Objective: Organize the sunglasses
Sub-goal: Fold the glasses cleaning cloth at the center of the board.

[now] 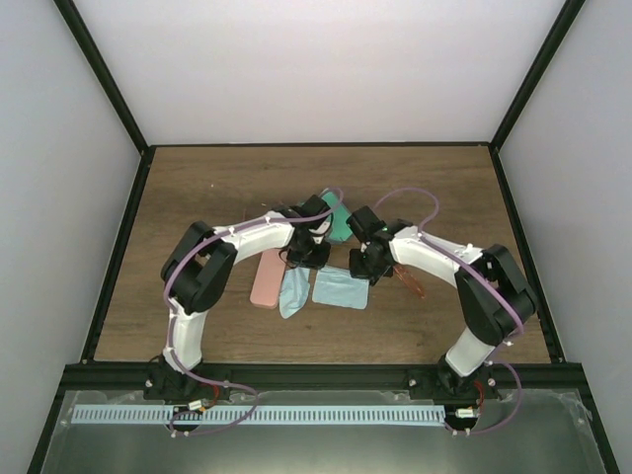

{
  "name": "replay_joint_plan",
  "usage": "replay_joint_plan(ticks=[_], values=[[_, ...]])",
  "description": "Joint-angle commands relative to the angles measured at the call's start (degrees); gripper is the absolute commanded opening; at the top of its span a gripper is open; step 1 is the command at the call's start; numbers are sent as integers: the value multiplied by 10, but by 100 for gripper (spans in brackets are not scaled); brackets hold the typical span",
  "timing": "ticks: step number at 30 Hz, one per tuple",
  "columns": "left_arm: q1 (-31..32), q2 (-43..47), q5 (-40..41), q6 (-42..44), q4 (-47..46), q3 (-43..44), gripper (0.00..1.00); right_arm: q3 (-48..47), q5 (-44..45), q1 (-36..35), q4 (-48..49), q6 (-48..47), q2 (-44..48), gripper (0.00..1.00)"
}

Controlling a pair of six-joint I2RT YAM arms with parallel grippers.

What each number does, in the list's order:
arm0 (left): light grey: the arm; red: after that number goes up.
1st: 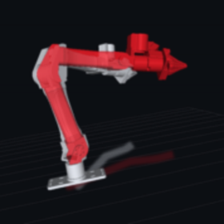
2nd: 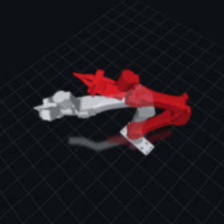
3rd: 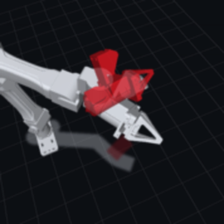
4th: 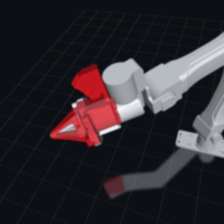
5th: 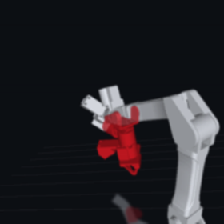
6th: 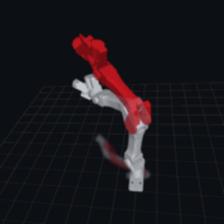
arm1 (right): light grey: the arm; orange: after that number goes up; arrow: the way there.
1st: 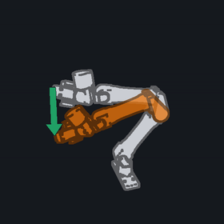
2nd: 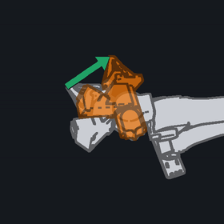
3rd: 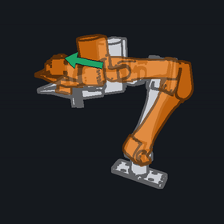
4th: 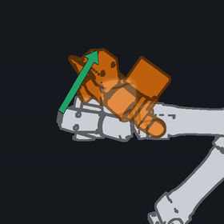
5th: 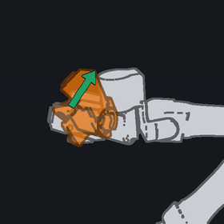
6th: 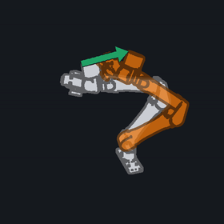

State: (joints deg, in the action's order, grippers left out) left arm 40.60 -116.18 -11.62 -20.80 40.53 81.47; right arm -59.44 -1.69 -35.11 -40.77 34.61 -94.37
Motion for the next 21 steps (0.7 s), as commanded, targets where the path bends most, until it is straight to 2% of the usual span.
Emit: replay_joint_plan(ticks=[1, 21], values=[[2, 33, 5, -2, -11, -13, 4, 8, 3, -12, -14, 15, 23, 1], [11, 60, 15, -5, -2, -19, 5, 27, 3, -33, -26, 23, 56, 1]])
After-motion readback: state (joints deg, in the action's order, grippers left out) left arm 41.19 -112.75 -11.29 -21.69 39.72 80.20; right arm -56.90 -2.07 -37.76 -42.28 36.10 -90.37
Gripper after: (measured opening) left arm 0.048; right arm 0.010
